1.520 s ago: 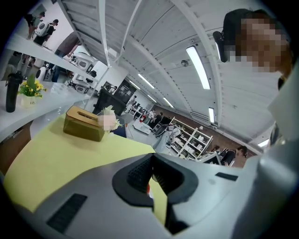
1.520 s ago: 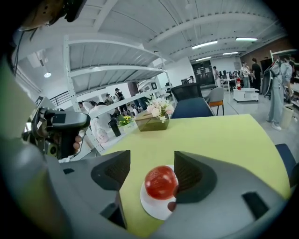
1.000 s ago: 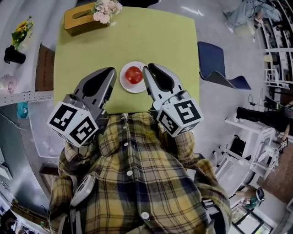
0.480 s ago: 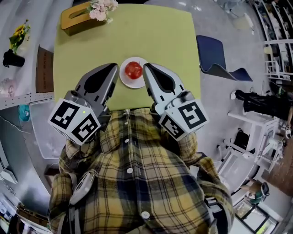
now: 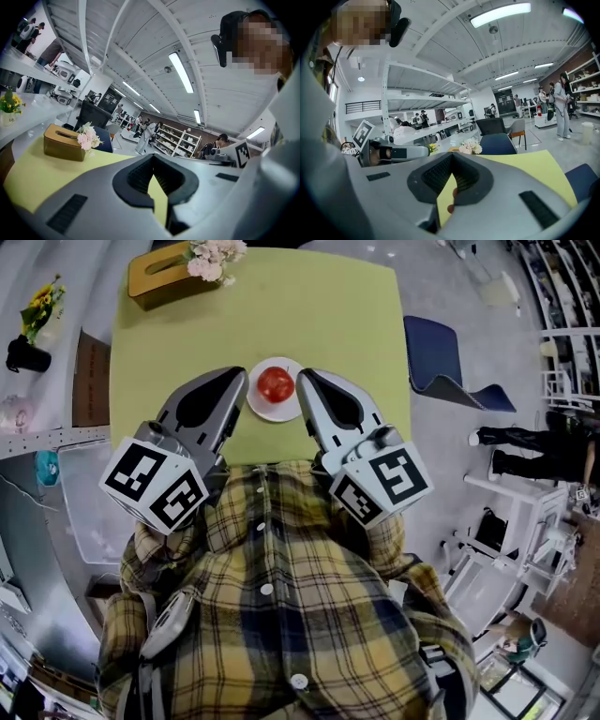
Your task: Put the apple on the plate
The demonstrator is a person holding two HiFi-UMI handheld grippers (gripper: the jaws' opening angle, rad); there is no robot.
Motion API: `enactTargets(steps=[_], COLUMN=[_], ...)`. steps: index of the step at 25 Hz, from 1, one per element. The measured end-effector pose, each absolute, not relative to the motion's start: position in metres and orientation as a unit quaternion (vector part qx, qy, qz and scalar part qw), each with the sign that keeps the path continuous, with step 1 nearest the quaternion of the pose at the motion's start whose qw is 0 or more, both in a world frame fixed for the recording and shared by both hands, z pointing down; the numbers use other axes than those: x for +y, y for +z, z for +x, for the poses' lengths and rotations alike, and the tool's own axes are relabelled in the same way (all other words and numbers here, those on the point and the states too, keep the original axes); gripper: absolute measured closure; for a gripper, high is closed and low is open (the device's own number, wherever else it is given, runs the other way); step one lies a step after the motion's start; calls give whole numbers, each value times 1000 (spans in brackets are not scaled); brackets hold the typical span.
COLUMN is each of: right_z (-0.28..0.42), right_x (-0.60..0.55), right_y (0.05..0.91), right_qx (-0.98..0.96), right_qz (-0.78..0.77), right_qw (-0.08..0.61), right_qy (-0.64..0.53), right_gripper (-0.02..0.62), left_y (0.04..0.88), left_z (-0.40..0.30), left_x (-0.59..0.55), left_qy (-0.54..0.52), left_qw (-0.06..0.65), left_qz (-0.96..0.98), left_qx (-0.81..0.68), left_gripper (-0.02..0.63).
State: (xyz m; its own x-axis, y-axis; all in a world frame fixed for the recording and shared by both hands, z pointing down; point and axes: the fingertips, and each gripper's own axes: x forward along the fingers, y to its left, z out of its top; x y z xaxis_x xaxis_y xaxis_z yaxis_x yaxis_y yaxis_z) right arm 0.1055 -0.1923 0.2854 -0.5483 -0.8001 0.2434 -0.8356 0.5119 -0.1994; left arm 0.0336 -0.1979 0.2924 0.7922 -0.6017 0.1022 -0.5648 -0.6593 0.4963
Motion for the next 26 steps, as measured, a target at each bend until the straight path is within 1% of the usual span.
enactTargets(steps=[7, 14, 19, 26], right_z=[110, 118, 122, 108], right_x=[-190, -189, -187, -181], right_y=[289, 293, 293, 301], right_qx=[-869, -873, -875, -875], right_qz=[466, 455, 449, 449], right_qw=[67, 68, 66, 78], right_qy=[153, 164, 168, 162], right_gripper=[600, 598, 598, 600], left_y=[294, 288, 284, 304], left_z=[38, 49, 45, 41], left_x=[-198, -201, -205, -190], left_qy=[-30, 4, 49, 101], left_qw=[261, 244, 202, 192], left_qz=[908, 922, 933, 944], left_qx=[-326, -300, -293, -247], left_gripper=[598, 598, 598, 598])
